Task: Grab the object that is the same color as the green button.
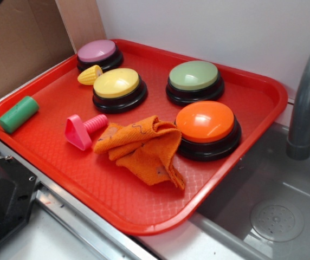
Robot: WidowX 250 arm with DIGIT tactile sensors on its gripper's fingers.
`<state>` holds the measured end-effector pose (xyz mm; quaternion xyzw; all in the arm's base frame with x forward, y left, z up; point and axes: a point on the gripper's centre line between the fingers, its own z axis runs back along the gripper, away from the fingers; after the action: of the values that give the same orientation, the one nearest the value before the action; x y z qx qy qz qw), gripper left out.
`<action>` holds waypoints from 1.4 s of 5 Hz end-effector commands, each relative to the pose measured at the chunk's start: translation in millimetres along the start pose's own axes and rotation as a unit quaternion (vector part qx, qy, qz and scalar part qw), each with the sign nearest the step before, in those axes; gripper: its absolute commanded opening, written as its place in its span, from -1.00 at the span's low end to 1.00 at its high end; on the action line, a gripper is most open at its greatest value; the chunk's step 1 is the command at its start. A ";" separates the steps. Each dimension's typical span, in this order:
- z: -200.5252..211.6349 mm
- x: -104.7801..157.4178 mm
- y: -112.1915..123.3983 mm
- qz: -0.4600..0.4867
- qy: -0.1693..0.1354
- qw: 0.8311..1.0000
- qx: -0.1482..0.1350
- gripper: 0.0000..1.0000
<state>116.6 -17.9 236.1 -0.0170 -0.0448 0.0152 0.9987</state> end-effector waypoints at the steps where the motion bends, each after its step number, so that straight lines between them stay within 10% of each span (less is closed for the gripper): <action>1: 0.0 0.0 0.0 0.000 0.000 1.000 0.000 1.00; 3: -46.6 -2.8 62.6 0.026 0.025 0.999 0.014 1.00; 4: -70.2 -4.8 99.1 0.078 0.030 0.994 0.064 1.00; 6: -133.5 -5.4 154.8 0.103 -0.027 0.990 0.090 1.00; 7: -163.5 -6.1 171.2 0.124 -0.009 0.989 0.076 1.00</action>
<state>120.6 139.5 59.3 0.0419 -0.0379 0.1395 0.9886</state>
